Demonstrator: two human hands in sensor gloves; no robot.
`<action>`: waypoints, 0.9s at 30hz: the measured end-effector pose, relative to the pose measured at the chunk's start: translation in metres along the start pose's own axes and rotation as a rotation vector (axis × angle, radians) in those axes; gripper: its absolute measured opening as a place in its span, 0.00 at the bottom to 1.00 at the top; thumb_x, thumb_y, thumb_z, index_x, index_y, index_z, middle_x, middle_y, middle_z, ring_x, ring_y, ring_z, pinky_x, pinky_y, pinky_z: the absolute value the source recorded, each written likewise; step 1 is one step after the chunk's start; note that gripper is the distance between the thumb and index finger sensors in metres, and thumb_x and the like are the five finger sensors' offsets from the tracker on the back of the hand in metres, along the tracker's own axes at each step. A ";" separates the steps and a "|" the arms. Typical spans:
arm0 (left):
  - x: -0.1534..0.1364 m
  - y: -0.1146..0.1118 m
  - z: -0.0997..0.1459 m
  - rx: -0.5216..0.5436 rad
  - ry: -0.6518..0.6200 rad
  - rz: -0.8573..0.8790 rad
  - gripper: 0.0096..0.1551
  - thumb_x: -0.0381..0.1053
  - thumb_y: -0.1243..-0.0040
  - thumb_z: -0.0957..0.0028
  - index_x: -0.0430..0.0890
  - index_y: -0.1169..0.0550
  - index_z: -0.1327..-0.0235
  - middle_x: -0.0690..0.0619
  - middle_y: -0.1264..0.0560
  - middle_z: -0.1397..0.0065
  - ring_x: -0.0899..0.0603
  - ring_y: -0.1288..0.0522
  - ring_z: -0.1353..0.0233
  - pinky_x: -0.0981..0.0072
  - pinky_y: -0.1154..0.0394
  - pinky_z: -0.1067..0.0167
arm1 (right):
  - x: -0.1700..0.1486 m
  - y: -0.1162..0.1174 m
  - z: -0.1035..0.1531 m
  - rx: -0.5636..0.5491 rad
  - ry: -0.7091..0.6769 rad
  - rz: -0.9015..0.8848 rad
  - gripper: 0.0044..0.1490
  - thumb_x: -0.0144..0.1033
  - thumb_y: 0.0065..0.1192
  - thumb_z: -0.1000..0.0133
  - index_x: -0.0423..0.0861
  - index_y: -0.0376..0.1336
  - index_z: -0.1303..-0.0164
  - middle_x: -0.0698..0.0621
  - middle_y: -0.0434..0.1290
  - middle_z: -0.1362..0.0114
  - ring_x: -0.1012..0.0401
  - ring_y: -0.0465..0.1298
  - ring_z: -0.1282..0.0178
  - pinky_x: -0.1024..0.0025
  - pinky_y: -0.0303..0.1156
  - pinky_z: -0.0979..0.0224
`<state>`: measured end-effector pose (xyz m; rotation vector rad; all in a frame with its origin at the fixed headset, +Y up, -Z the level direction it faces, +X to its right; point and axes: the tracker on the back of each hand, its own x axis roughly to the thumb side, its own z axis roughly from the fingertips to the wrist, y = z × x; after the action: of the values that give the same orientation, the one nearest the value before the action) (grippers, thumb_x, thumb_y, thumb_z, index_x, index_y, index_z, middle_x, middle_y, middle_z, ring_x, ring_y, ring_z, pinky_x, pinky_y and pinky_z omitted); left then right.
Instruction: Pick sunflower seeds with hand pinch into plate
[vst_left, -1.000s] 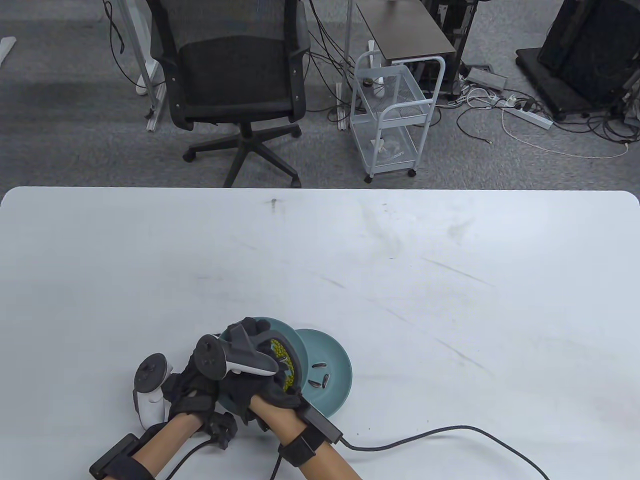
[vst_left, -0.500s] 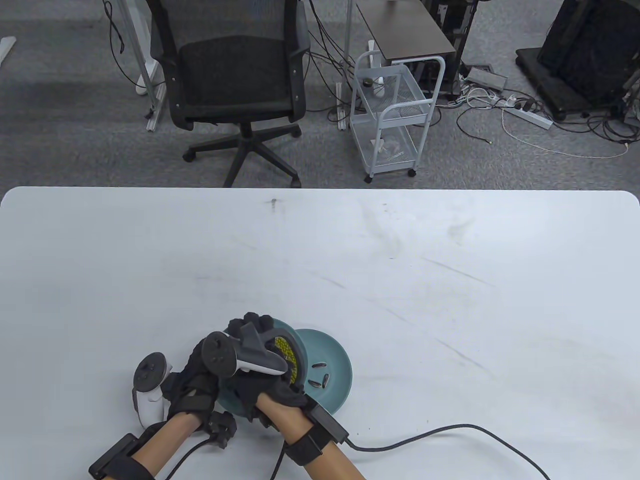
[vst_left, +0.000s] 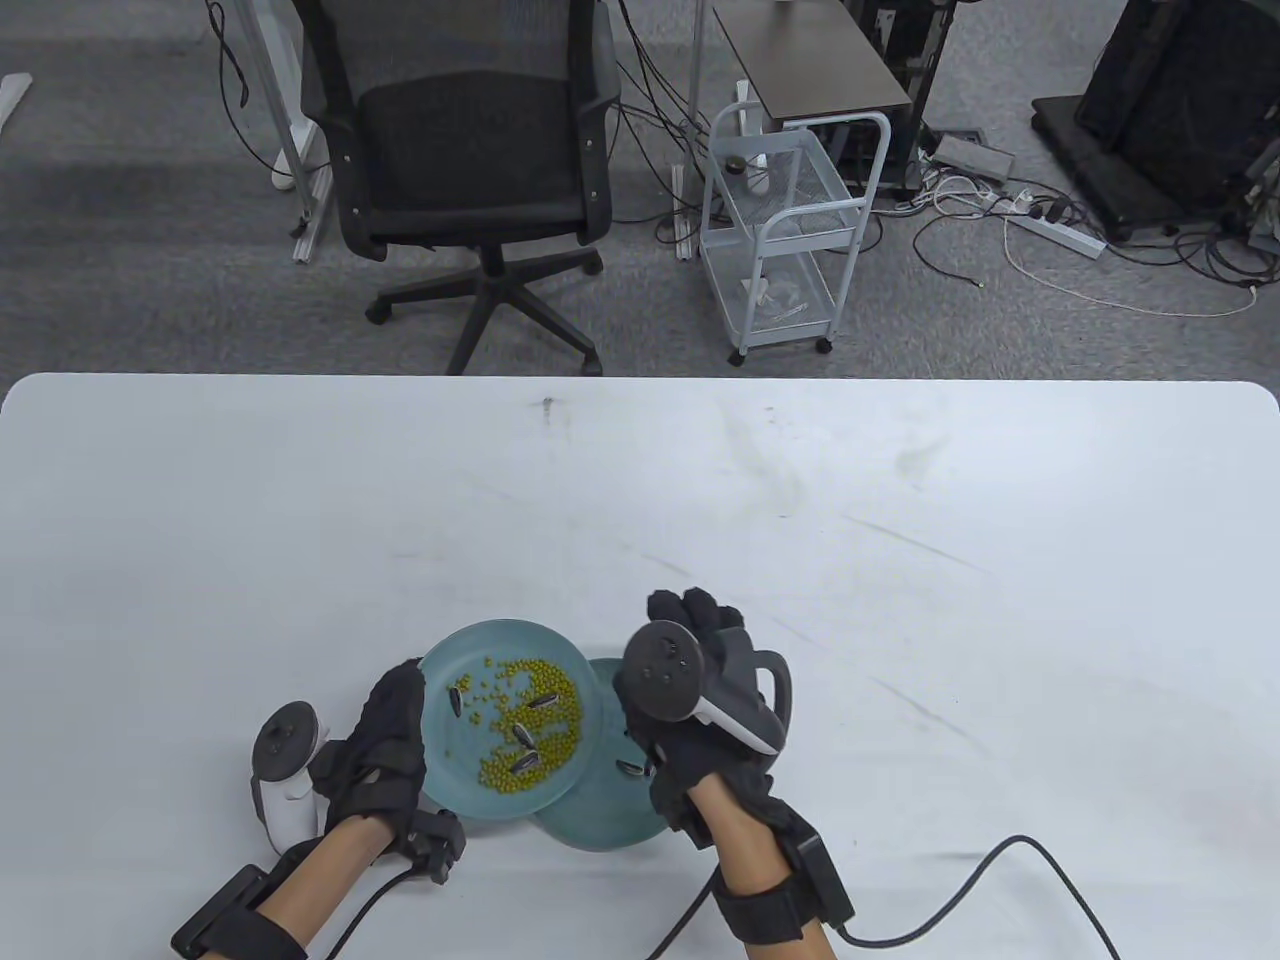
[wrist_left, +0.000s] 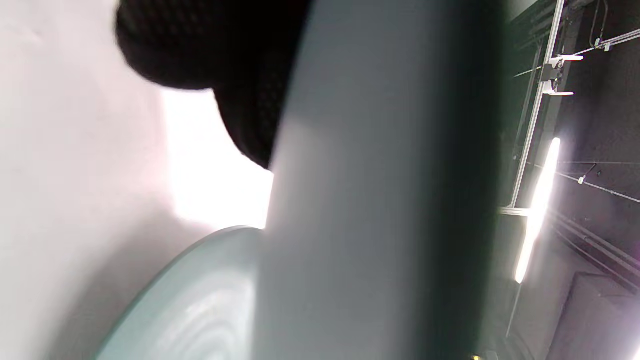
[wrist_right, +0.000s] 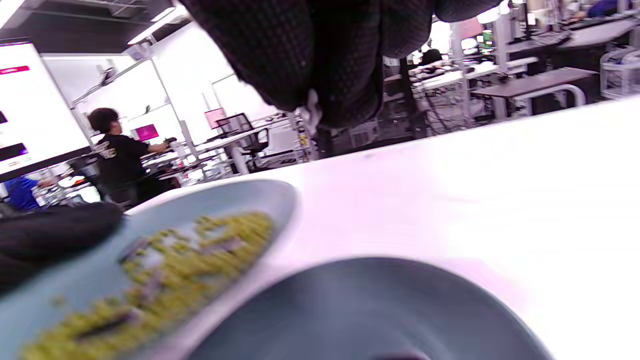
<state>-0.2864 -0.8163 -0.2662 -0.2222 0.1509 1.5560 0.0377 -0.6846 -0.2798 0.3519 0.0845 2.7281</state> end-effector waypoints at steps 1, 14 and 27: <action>0.000 0.001 -0.001 0.001 0.004 0.001 0.27 0.62 0.61 0.34 0.51 0.40 0.27 0.47 0.22 0.42 0.46 0.15 0.59 0.60 0.20 0.60 | -0.012 0.011 0.003 0.004 0.022 -0.030 0.20 0.29 0.73 0.41 0.27 0.76 0.51 0.26 0.56 0.19 0.24 0.50 0.21 0.22 0.43 0.28; 0.001 0.003 -0.001 0.007 0.007 0.021 0.27 0.62 0.61 0.34 0.50 0.40 0.27 0.47 0.22 0.42 0.46 0.15 0.59 0.60 0.20 0.60 | -0.034 0.035 -0.012 0.028 0.068 -0.020 0.20 0.30 0.72 0.40 0.27 0.75 0.50 0.27 0.57 0.19 0.24 0.51 0.22 0.23 0.44 0.28; 0.002 0.000 0.000 -0.019 0.003 0.016 0.27 0.62 0.61 0.33 0.51 0.40 0.27 0.47 0.22 0.42 0.46 0.15 0.59 0.60 0.20 0.60 | -0.037 0.033 -0.010 -0.010 0.076 -0.037 0.25 0.30 0.71 0.40 0.25 0.73 0.44 0.26 0.55 0.19 0.24 0.50 0.22 0.22 0.43 0.28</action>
<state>-0.2862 -0.8144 -0.2669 -0.2388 0.1411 1.5740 0.0558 -0.7293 -0.2945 0.2407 0.0968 2.7041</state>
